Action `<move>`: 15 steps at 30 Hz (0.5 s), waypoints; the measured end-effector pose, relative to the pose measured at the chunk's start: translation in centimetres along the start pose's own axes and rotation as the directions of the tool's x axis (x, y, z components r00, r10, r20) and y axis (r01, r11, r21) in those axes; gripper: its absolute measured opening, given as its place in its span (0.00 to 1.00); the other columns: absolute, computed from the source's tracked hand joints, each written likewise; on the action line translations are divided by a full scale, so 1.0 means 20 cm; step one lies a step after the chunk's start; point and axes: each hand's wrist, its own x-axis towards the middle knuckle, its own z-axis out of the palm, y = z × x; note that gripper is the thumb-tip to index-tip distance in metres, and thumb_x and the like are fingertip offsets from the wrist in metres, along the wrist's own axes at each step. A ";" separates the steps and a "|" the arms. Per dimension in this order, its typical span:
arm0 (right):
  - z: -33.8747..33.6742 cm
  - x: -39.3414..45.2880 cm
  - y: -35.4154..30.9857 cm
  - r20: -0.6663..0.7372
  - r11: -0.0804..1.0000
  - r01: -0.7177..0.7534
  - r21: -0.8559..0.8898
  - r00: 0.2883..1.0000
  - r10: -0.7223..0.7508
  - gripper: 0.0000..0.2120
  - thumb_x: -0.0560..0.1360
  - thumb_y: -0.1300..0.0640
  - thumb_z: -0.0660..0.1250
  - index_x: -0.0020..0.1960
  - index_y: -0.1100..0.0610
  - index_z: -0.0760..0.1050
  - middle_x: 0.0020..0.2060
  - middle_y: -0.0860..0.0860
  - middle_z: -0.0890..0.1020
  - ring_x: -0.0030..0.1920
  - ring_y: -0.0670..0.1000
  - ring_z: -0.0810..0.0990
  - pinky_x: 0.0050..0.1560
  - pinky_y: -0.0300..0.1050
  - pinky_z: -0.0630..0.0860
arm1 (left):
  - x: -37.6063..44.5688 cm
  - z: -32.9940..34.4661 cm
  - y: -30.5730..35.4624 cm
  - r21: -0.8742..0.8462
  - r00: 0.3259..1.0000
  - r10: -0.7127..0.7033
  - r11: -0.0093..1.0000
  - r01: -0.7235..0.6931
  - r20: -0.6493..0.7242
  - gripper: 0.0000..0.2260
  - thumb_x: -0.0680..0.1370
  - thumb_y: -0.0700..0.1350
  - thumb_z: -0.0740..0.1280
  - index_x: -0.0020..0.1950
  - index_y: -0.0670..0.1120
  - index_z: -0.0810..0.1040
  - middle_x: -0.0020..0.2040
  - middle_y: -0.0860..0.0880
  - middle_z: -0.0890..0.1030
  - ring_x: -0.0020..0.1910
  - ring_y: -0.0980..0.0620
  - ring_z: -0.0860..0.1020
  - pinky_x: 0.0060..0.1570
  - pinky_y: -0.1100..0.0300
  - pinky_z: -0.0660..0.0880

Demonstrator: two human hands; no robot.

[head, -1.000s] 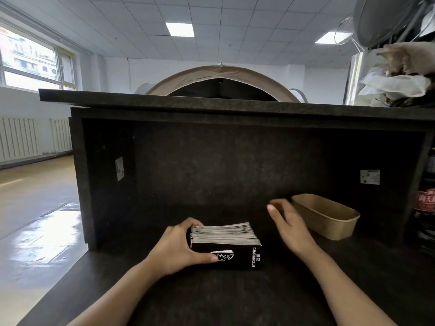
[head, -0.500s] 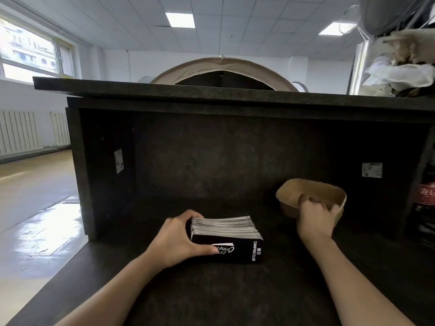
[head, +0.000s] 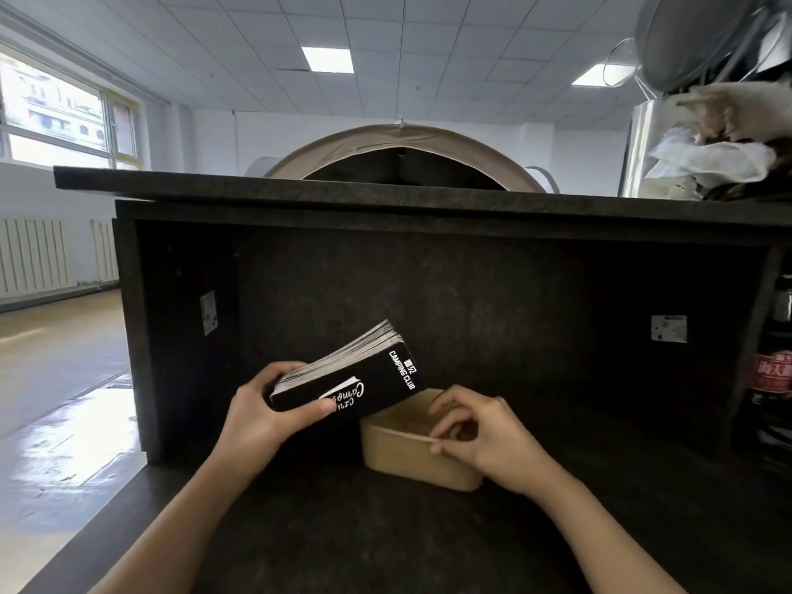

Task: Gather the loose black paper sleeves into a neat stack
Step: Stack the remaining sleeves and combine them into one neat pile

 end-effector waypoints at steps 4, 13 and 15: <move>-0.06 -0.03 -0.08 0.091 0.982 -0.037 0.186 0.996 0.020 0.14 0.67 0.52 0.77 0.50 0.52 0.77 0.37 0.53 0.86 0.36 0.44 0.83 0.43 0.38 0.75 | 0.00 0.01 0.01 0.008 1.000 0.012 1.000 -0.012 0.006 0.30 0.50 0.59 0.79 0.51 0.56 0.80 0.48 0.58 0.84 0.47 0.58 0.83 0.47 0.61 0.77; -0.09 0.03 -0.02 -0.123 0.914 -0.014 0.404 0.990 0.069 0.40 0.62 0.38 0.74 0.70 0.38 0.62 0.63 0.40 0.74 0.62 0.38 0.74 0.60 0.40 0.74 | 0.01 0.18 0.09 0.159 0.990 0.073 0.983 -0.092 0.120 0.31 0.52 0.60 0.80 0.53 0.57 0.78 0.48 0.57 0.84 0.49 0.63 0.81 0.47 0.66 0.78; -0.10 0.02 -0.02 -0.066 0.922 -0.051 0.383 0.994 0.082 0.38 0.64 0.43 0.76 0.70 0.37 0.64 0.61 0.40 0.75 0.61 0.37 0.75 0.57 0.37 0.76 | 0.01 0.22 0.08 0.222 0.986 0.059 0.971 -0.094 0.157 0.32 0.53 0.61 0.80 0.54 0.59 0.77 0.49 0.58 0.83 0.50 0.63 0.80 0.51 0.65 0.77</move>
